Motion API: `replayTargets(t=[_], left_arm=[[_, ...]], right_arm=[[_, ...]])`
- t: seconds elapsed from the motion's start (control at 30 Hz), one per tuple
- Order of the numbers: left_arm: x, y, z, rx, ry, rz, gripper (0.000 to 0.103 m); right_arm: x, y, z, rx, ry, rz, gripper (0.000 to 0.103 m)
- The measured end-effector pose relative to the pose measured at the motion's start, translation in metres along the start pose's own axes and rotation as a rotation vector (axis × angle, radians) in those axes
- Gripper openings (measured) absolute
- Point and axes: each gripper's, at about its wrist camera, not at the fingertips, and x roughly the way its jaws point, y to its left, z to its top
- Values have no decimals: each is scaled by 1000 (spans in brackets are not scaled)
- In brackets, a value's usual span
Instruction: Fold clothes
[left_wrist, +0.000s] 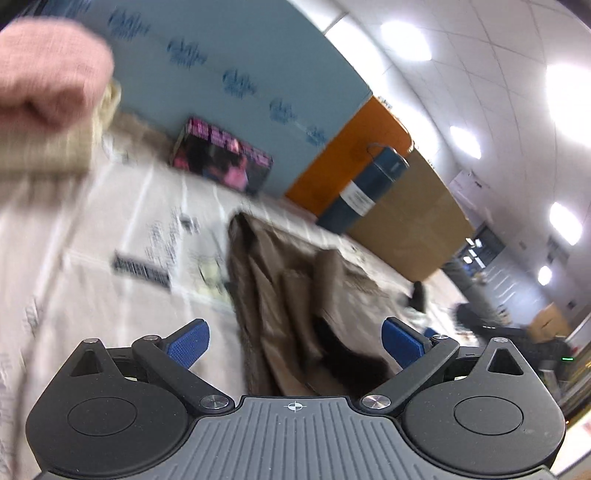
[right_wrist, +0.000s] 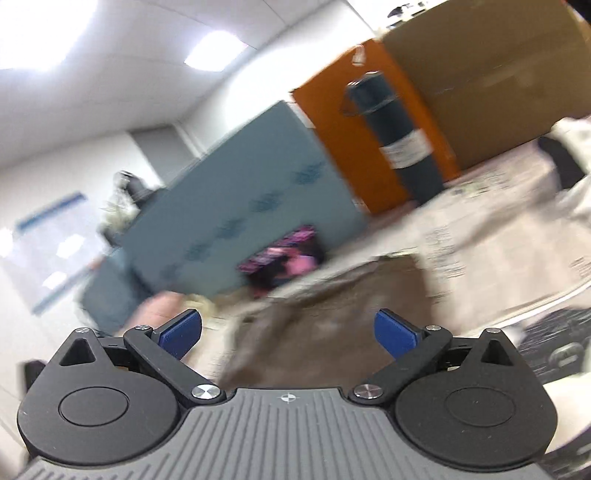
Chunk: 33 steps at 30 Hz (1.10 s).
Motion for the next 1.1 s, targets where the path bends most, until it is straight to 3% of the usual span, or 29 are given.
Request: replayTargets(t=[0.1, 0.17, 0.4, 0.5, 0.6, 0.8, 0.97, 1.1], left_arm=[[-4, -6, -9, -33, 84, -31, 101], [-5, -14, -16, 14, 150, -30, 102], [19, -28, -46, 20, 305, -77, 103], [33, -24, -45, 2, 257, -91, 103], [42, -13, -38, -91, 190, -109, 103], [50, -5, -29, -188, 97, -86, 103], [57, -5, -28, -174, 29, -71, 103], [59, 5, -26, -273, -34, -149, 103]], right_arm=[[12, -21, 7, 23, 51, -63, 101], [16, -40, 11, 64, 98, -74, 101], [52, -59, 15, 135, 209, -33, 101], [66, -56, 15, 137, 254, -1, 100], [71, -52, 15, 125, 267, 4, 96], [78, -41, 9, 23, 257, -89, 63], [77, -49, 6, 61, 222, -68, 52], [74, -56, 3, 83, 187, -63, 36]])
